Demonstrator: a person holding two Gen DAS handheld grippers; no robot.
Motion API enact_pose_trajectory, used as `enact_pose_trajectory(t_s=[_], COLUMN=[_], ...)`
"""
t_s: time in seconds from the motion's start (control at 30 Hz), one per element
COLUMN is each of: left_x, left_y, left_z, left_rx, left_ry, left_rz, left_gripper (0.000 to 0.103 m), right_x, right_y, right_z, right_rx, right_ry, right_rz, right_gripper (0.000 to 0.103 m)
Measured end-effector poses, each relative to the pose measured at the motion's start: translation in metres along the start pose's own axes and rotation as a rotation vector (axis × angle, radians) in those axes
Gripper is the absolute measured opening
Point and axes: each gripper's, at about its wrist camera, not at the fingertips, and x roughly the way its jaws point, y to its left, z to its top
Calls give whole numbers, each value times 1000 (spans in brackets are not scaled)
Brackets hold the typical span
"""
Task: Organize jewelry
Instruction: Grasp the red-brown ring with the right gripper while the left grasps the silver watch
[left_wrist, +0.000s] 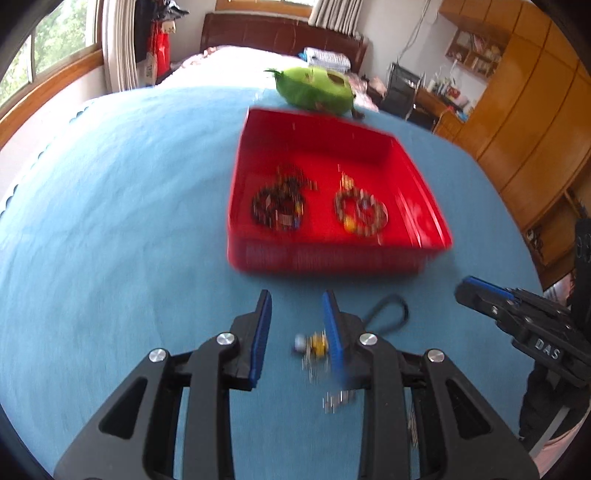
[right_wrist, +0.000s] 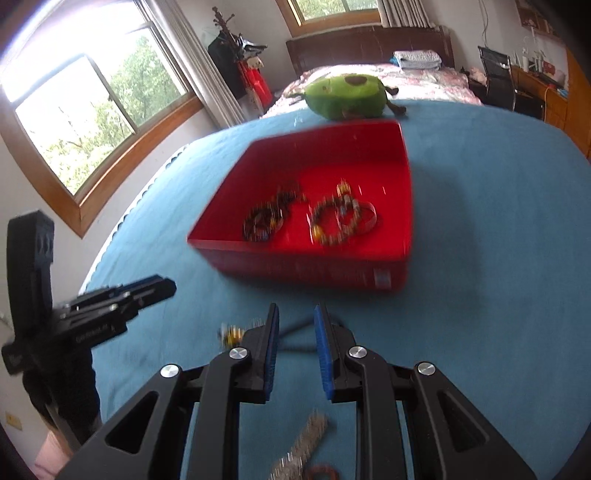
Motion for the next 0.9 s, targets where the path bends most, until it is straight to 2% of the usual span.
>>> enact_pose_trajectory(t_s=[0.07, 0.17, 0.27, 0.4, 0.5, 0.67, 0.9], left_x=[-2, -6, -10, -14, -11, -1, 9], left_y=[-1, -2, -1, -3, -4, -8, -4], left_z=[-20, -47, -71, -96, -109, -126, -124], left_rx=[15, 20, 23, 13, 2, 0, -14], left_ry=[16, 36, 41, 39, 56, 63, 67], left_rz=[10, 18, 18, 7, -3, -4, 7], left_gripper=[28, 40, 42, 55, 63, 71, 73], right_x=[-9, -18, -17, -9, -4, 1, 9], right_y=[-5, -13, -18, -23, -26, -25, -8], right_z=[-30, -65, -96, -122, -130, -131, -130], right_rx=[-6, -13, -29, -22, -7, -7, -63], right_ry=[33, 69, 114, 163, 166, 151, 135], right_rz=[-8, -33, -59, -39, -32, -21, -65], right_gripper=[21, 21, 21, 21, 21, 25, 29])
